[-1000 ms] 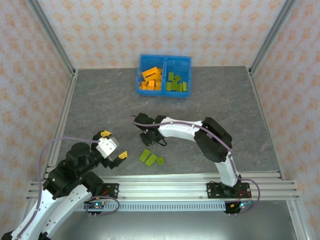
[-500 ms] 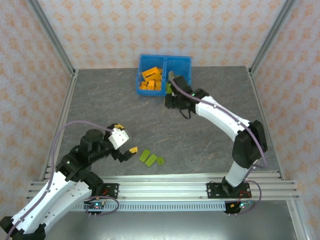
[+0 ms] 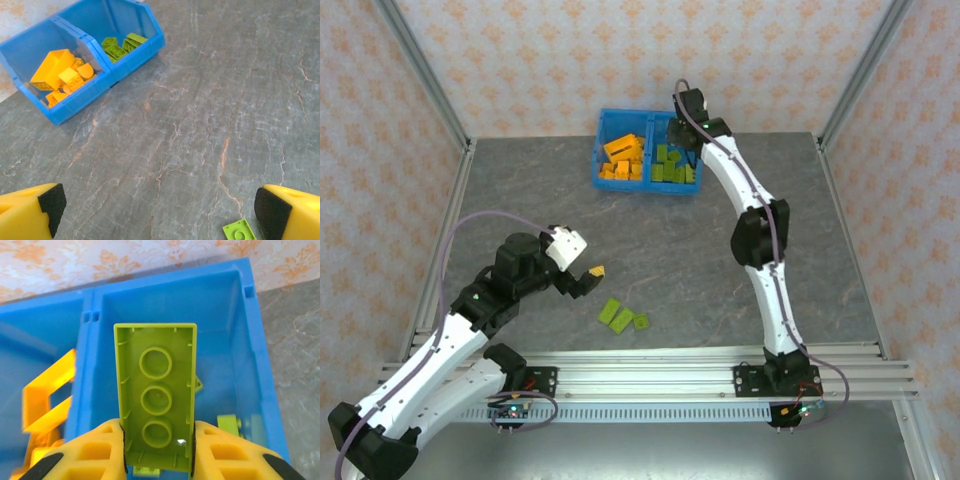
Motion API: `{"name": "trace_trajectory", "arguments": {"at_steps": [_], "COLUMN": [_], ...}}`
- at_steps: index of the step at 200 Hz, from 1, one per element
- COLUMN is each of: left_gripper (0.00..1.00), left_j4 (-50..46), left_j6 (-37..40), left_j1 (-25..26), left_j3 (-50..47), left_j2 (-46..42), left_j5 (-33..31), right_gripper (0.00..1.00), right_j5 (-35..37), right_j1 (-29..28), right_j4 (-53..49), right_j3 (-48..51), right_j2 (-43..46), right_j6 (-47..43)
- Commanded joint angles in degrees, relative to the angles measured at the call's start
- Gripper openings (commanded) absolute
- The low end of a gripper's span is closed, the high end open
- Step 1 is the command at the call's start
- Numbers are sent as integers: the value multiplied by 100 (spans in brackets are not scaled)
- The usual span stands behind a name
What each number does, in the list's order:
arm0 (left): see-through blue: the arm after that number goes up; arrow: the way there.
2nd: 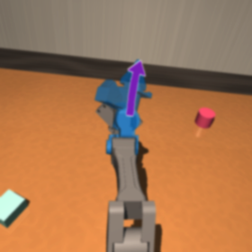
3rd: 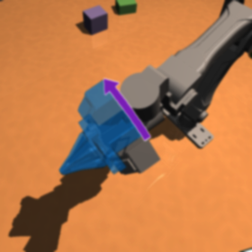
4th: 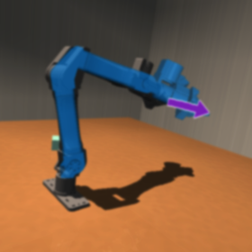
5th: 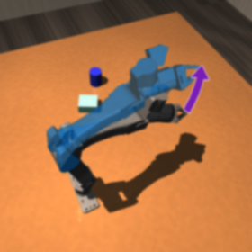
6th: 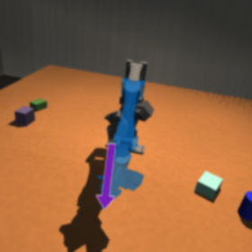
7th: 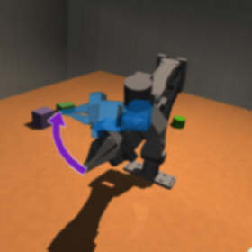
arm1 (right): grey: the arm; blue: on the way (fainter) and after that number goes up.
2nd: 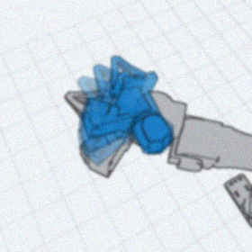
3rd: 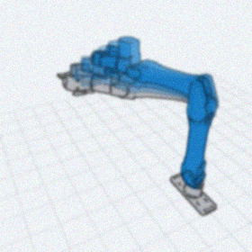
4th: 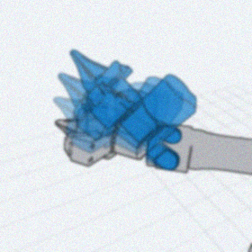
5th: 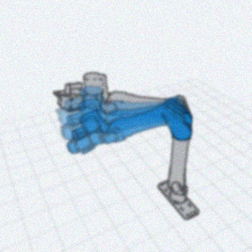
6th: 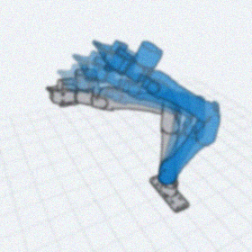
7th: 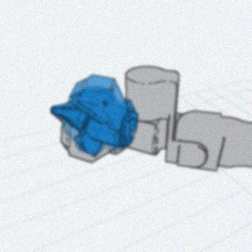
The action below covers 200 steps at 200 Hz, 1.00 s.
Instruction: Sort the legos into containers by color
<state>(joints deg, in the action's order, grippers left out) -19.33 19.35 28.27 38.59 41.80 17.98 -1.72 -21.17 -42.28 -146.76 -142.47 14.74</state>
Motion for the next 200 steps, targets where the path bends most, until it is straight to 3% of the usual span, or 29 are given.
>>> {"name": "trace_trajectory", "arguments": {"at_steps": [1, 22, 52, 81, 105, 141, 174, 200], "left_gripper": [100, 100, 100, 100, 100, 95, 84, 81], "left_j4": [446, 948, 1341, 510, -267, -1332, -1395, -1196], "left_j6": [-320, -591, -890, -1186, -2208, -3524, -4229, -4454], "left_j1": [-73, -81, -76, -76, -10, 406, 645, 822], "left_j3": [88, -243, -361, 173, 559, 651, 318, 206], "left_j2": [67, 152, 247, 637, 837, 1137, 1603, 2238], "left_j5": [90, 39, -22, -215, -928, -1646, -1130, -697], "right_gripper": [30, 37, 56, 59, 59, 65, 78, 84], "right_j5": [364, 253, 228, 172, 1, -968, -2017, -2293], "right_j1": [26, 37, 39, 34, 34, 7, -157, -335], "right_j4": [-591, -226, -204, -352, -681, -525, -302, -372], "right_j3": [-1000, -1026, -1222, -1216, -988, 858, 2364, 3246], "right_j2": [-542, -659, -573, -167, 414, 1979, 3319, 4161], "right_j6": [-147, -269, -263, -216, -115, 86, -122, -349]}}
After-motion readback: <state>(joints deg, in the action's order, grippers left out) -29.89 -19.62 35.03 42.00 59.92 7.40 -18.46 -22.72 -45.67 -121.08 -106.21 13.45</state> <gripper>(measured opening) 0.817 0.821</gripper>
